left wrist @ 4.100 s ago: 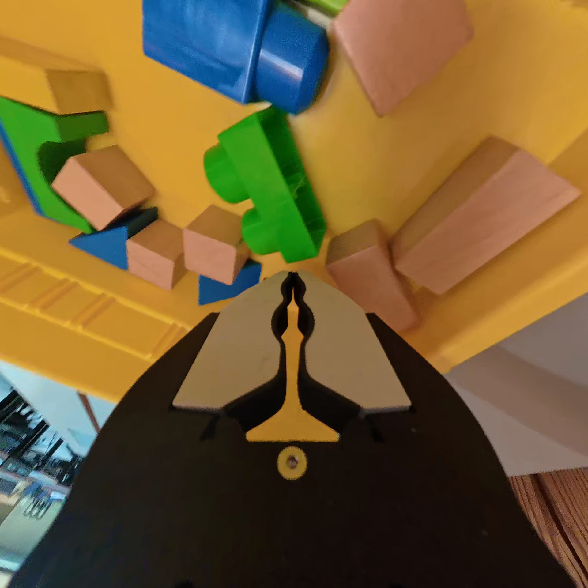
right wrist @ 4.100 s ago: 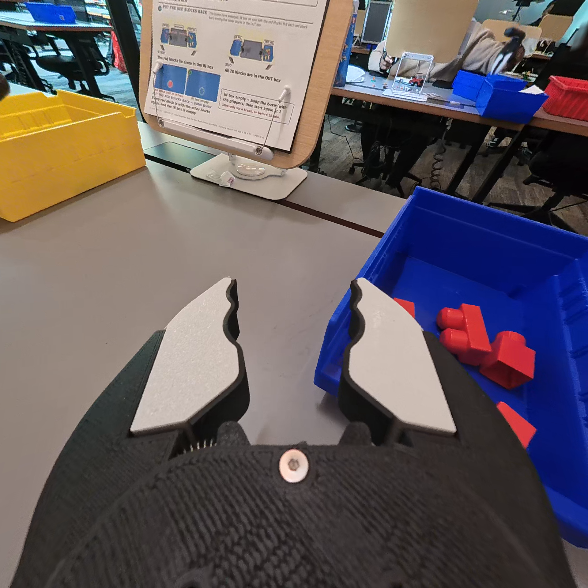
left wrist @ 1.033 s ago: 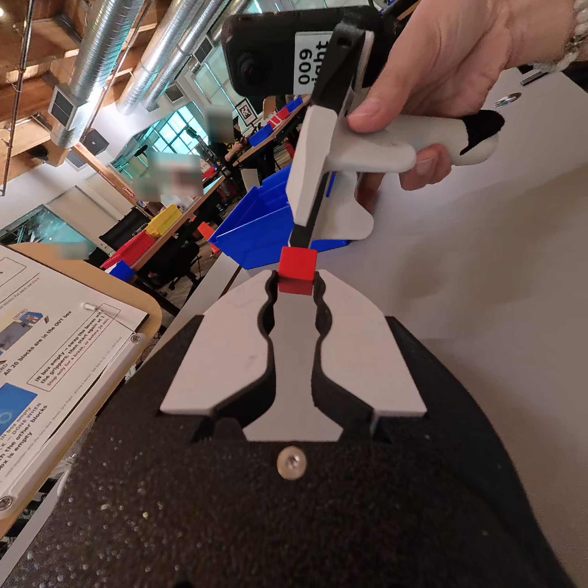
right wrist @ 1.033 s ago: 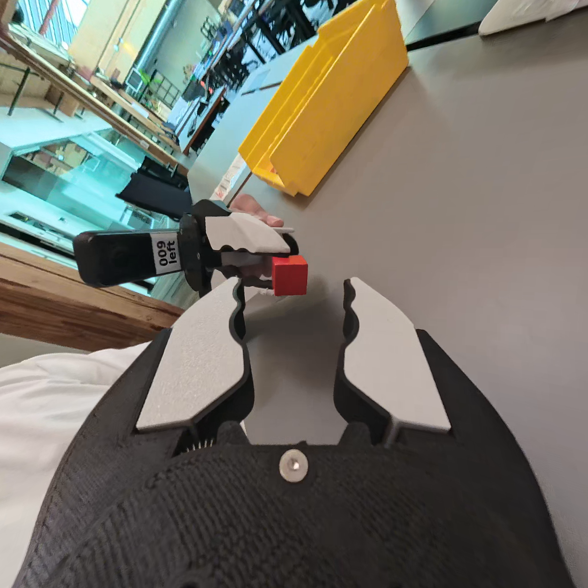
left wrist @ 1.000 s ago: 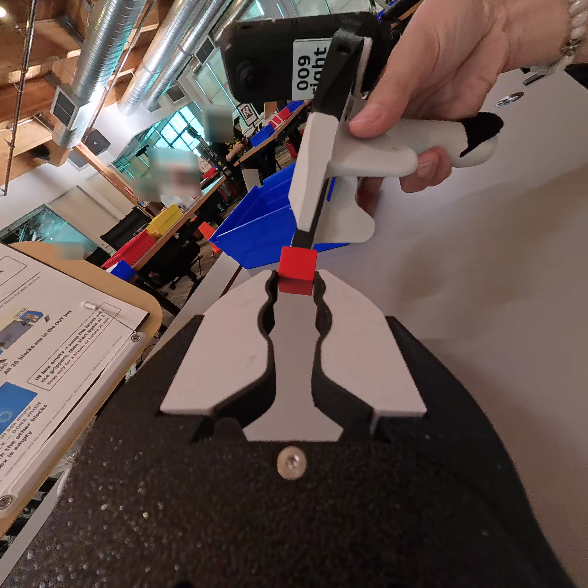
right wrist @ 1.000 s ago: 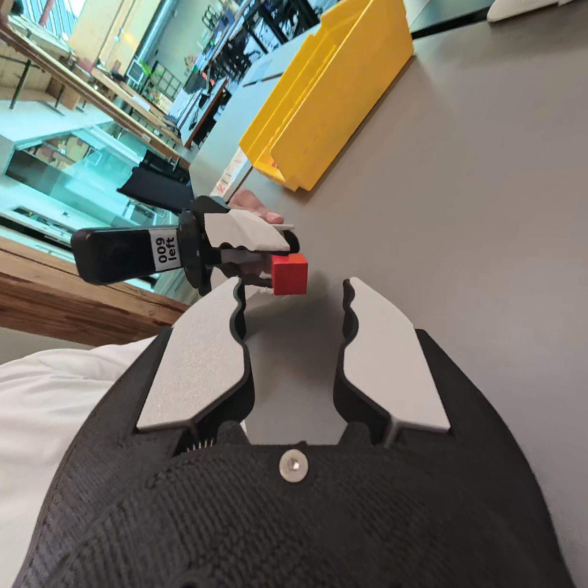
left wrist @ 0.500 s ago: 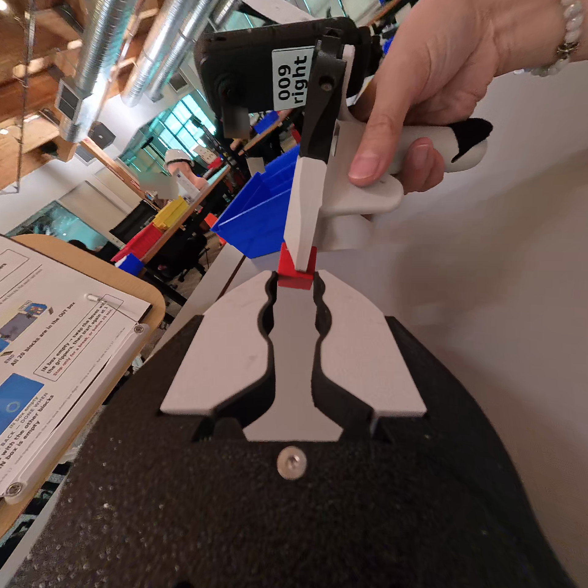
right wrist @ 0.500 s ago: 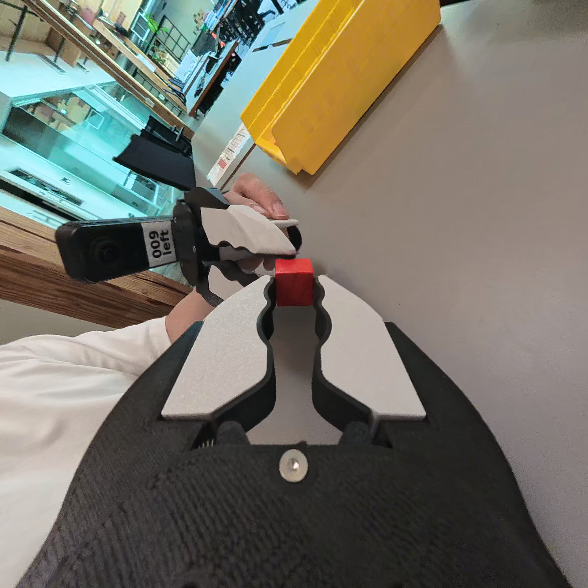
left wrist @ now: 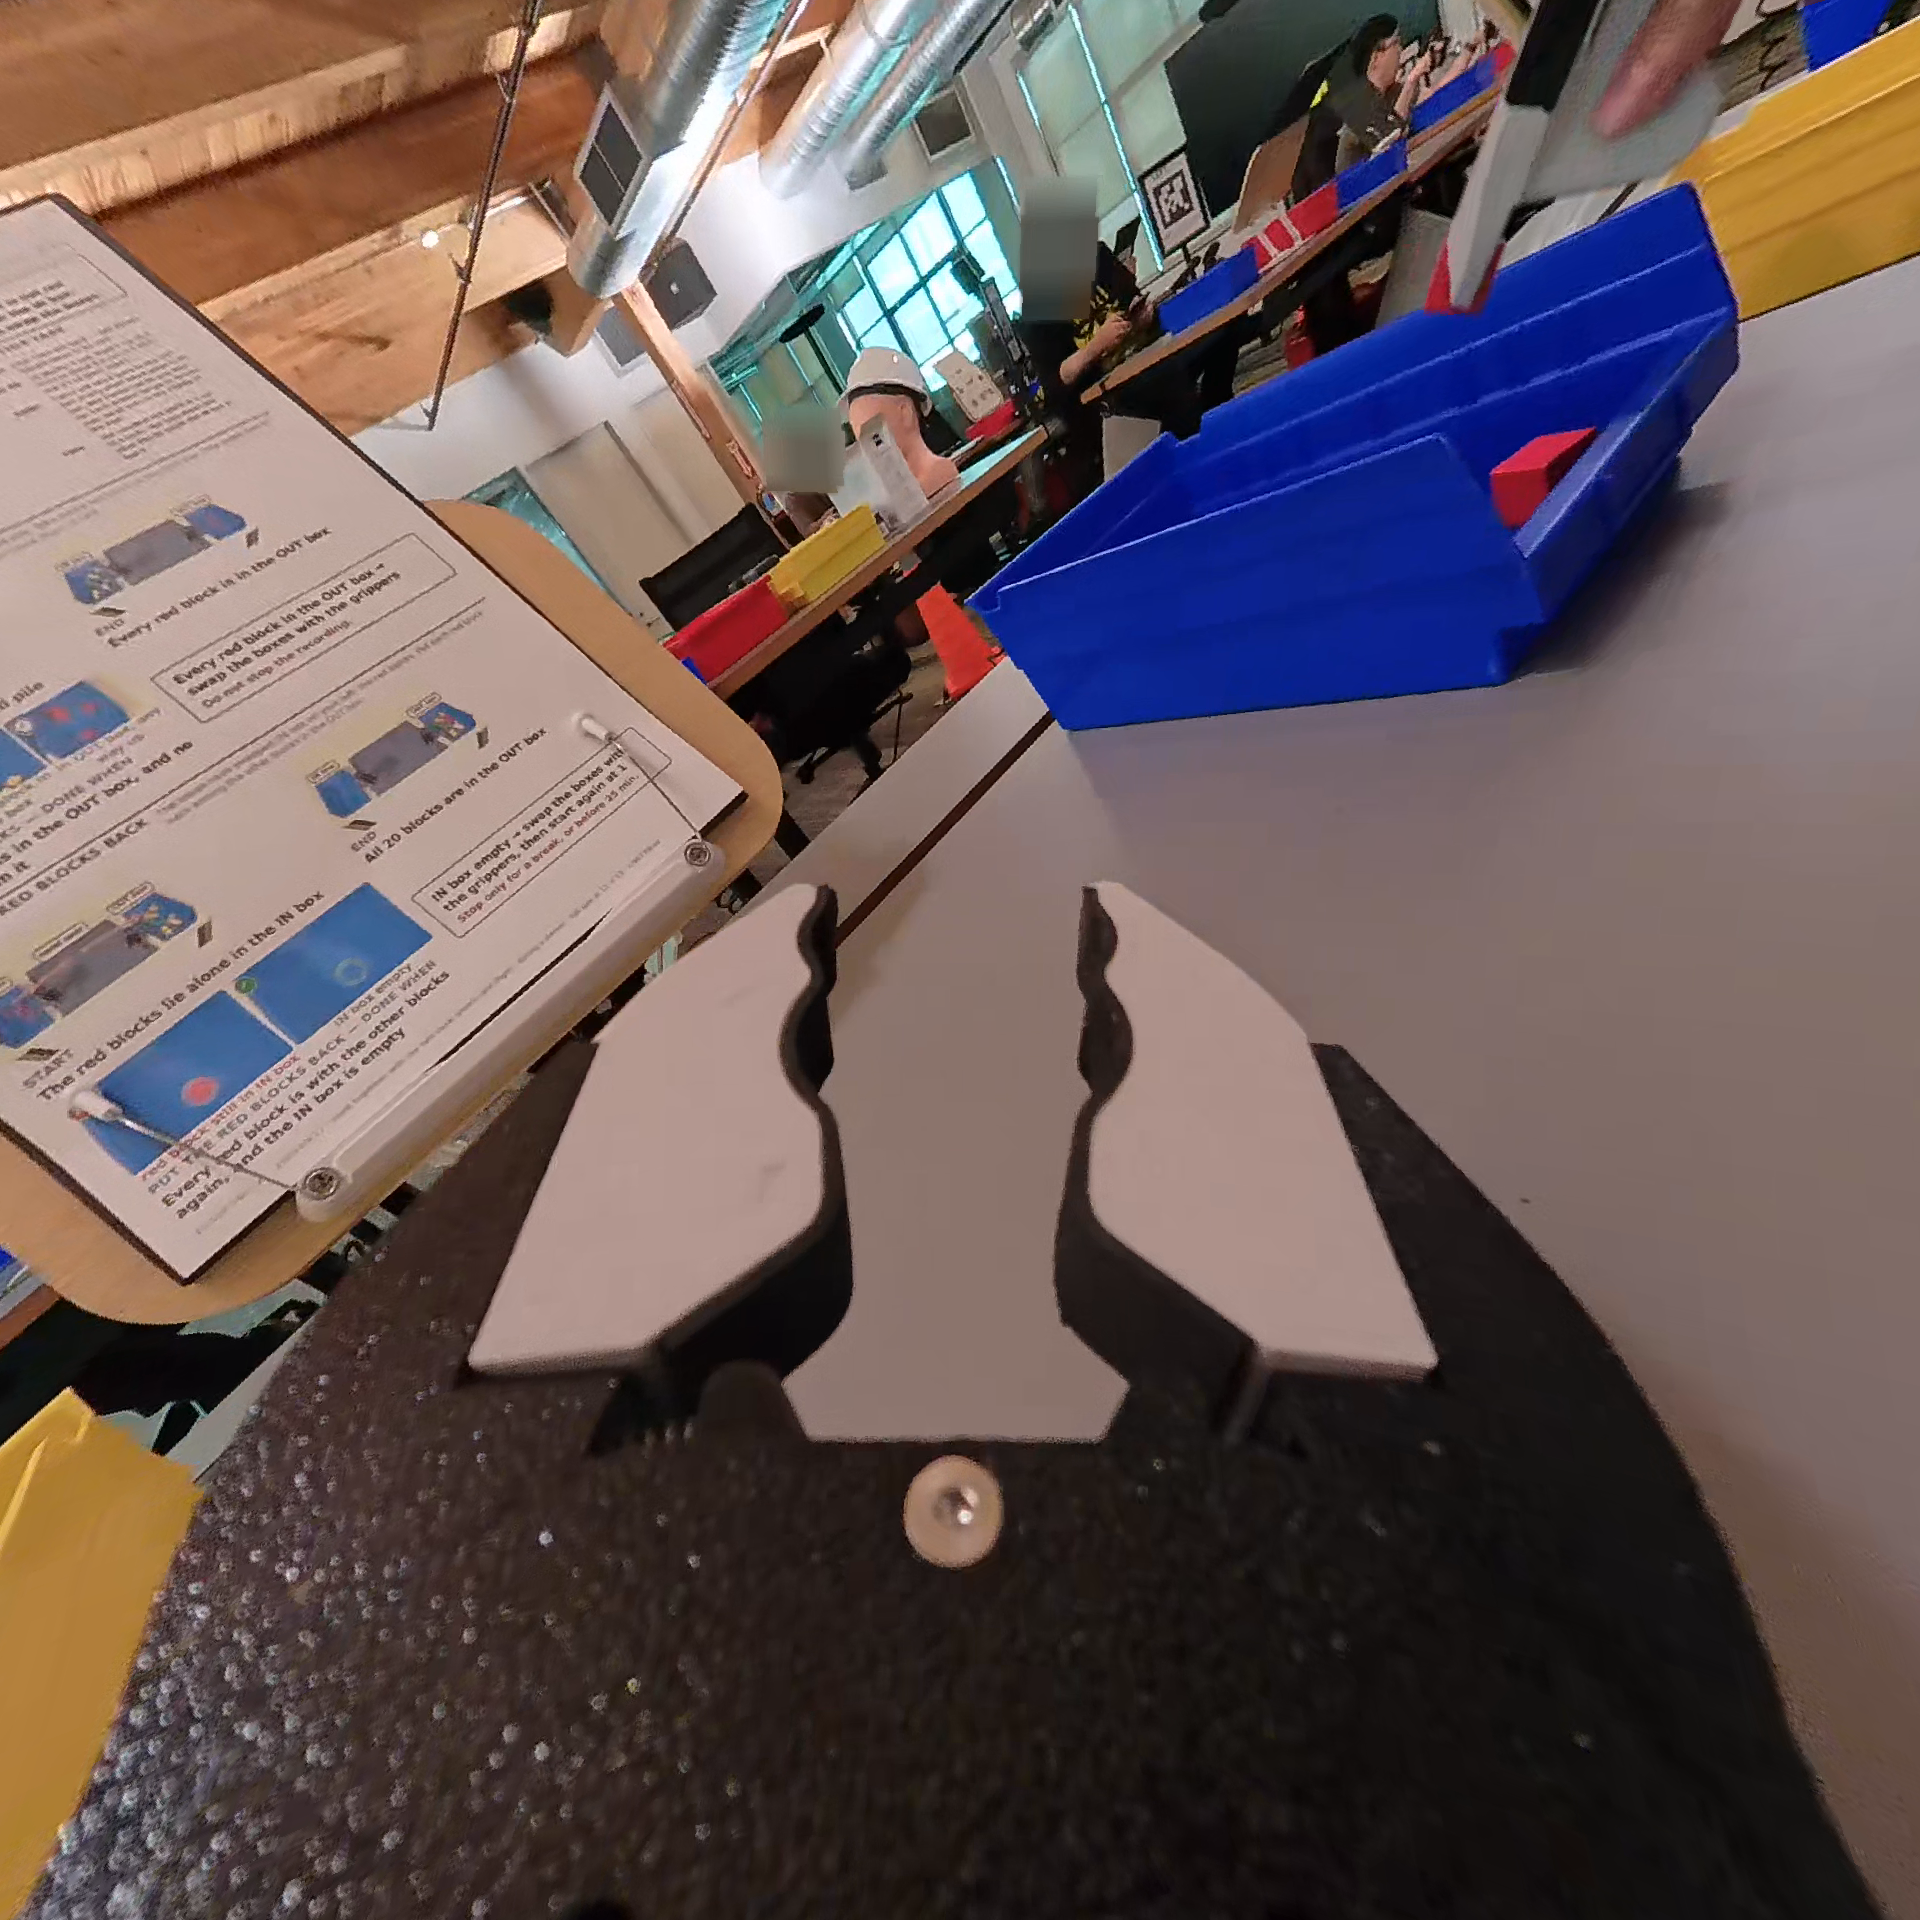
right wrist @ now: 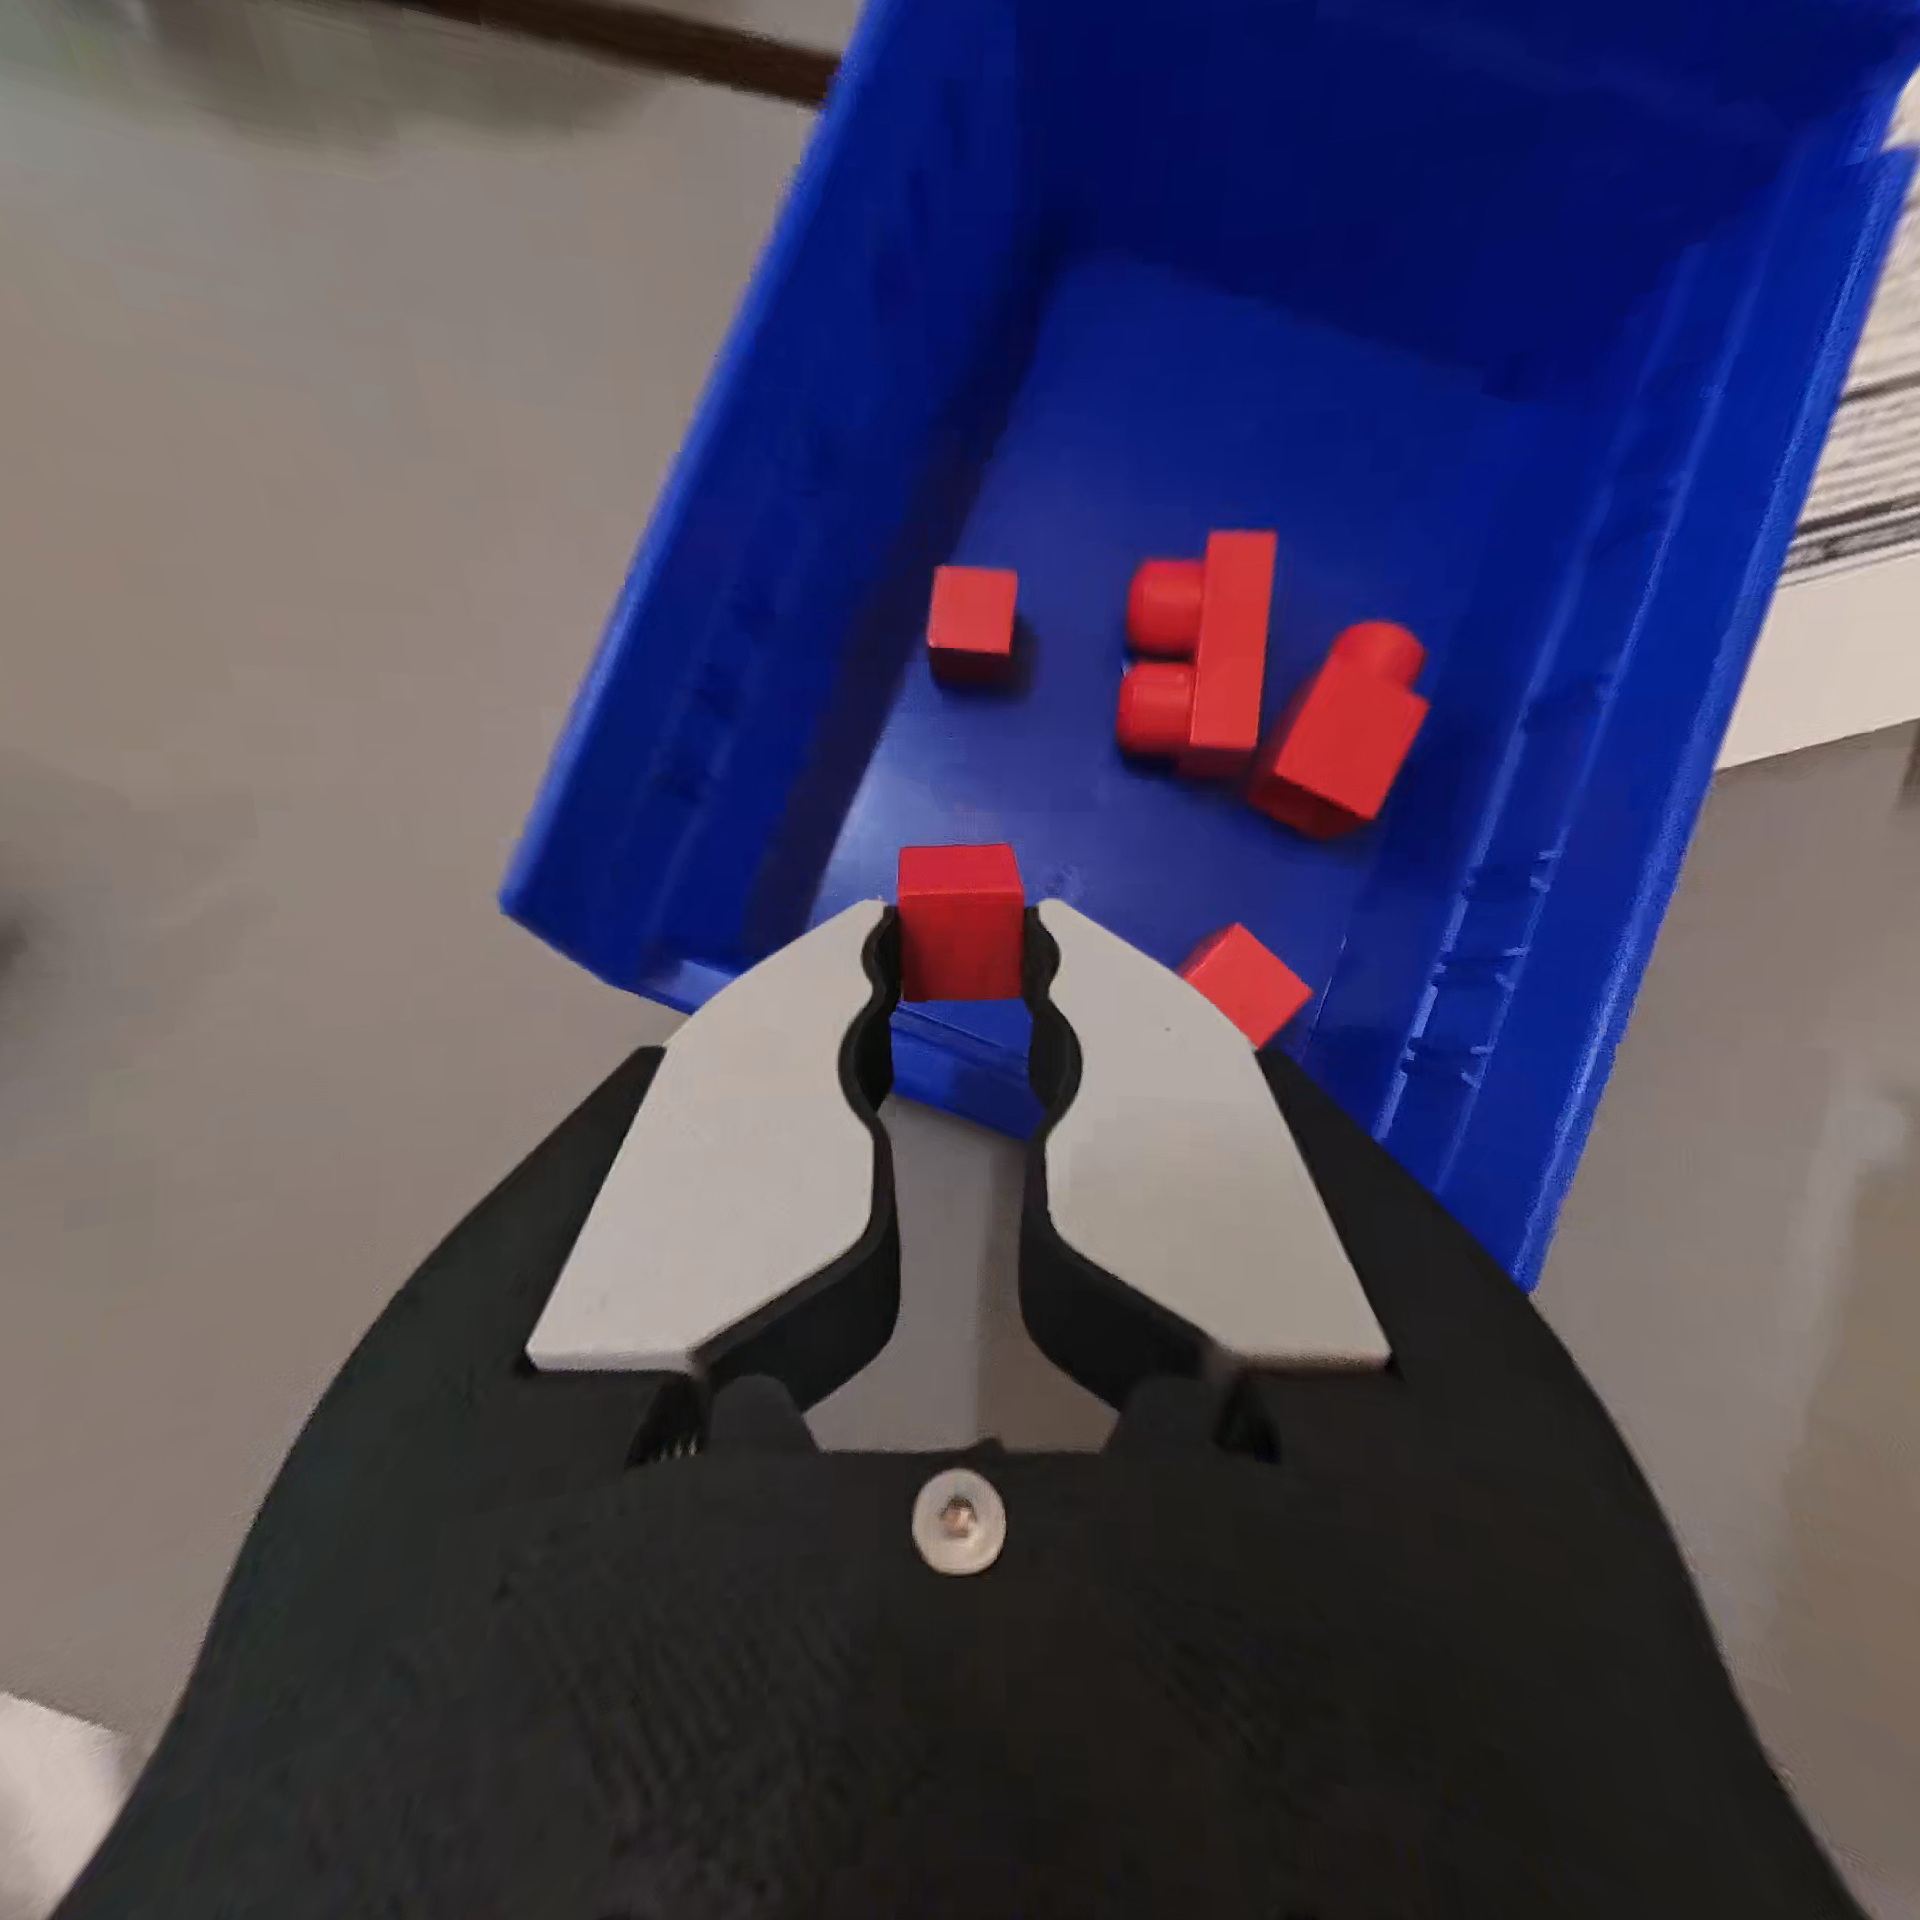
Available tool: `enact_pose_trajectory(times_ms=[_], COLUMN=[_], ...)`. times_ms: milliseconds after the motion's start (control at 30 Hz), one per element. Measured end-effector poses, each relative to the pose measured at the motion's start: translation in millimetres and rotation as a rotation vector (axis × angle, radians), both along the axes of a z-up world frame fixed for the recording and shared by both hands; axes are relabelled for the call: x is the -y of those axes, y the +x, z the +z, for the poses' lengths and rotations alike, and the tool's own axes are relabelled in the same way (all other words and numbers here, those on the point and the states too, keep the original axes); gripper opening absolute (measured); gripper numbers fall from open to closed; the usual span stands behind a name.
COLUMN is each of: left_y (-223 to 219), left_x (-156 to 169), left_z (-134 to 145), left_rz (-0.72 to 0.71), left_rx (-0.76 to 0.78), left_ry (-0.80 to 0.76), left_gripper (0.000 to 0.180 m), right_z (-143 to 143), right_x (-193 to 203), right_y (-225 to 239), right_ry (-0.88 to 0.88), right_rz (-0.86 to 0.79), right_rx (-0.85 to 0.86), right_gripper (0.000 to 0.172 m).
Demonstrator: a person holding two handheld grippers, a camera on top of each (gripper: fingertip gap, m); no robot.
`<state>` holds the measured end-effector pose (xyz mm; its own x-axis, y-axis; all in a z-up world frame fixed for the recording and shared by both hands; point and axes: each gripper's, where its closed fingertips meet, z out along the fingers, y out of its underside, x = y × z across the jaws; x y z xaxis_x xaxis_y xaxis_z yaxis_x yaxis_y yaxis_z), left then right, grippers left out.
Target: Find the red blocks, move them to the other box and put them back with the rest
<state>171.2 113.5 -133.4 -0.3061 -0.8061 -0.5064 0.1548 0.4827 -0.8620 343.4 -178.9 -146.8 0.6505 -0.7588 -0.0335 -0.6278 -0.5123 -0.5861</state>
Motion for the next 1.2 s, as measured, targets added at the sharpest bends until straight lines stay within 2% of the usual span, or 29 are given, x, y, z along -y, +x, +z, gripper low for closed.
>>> enact_pose_trajectory(times_ms=[200,267,300,467,600,733,900,967,1033,1100,1200], left_y=[3.6,4.8,5.6,8.2,9.7,13.1,24.3,32.3,42.6,57.2,86.8], left_x=[-1.9,-2.2,-3.7,-9.8,-9.7,-14.1,-16.5,-4.2,17.6,46.0,94.1], left_z=[-10.2,-10.8,-9.8,-14.0,-19.4,-22.9,-31.0,-24.7,-14.7,0.9,24.3], left_rz=[0.022,0.031,0.042,0.054,0.04,0.079,0.097,0.077,0.048,0.021,-0.013], left_rx=[-0.027,-0.024,-0.016,-0.075,-0.155,-0.186,-0.284,-0.331,-0.383,-0.417,-0.487], left_ry=[0.034,0.011,-0.004,-0.064,-0.157,-0.223,-0.389,-0.441,-0.409,-0.341,-0.311], left_gripper=[0.044,0.046,0.046,0.047,0.048,0.053,0.061,0.063,0.066,0.07,0.075], right_z=[-31.8,-27.7,-18.1,36.8,62.7,78.3,71.4,61.3,51.4,47.2,53.1], right_x=[-2.9,-0.7,0.8,-3.8,-12.6,-20.0,-9.2,4.4,16.2,23.5,38.3], right_y=[15.4,25.0,31.2,19.1,-17.0,-45.6,-45.6,-37.8,-29.6,-26.9,-26.7], right_ry=[-0.045,-0.059,-0.041,0.164,0.288,0.378,0.364,0.355,0.359,0.329,0.295], right_rz=[-0.003,-0.027,-0.052,-0.058,-0.022,0.014,-0.007,-0.06,-0.106,-0.1,-0.134], right_rx=[-0.048,0.006,0.067,0.309,0.522,0.734,0.78,0.776,0.753,0.715,0.769], right_gripper=[0.025,0.065,0.076,0.076,0.075,0.075,0.087,0.09,0.09,0.094,0.093])
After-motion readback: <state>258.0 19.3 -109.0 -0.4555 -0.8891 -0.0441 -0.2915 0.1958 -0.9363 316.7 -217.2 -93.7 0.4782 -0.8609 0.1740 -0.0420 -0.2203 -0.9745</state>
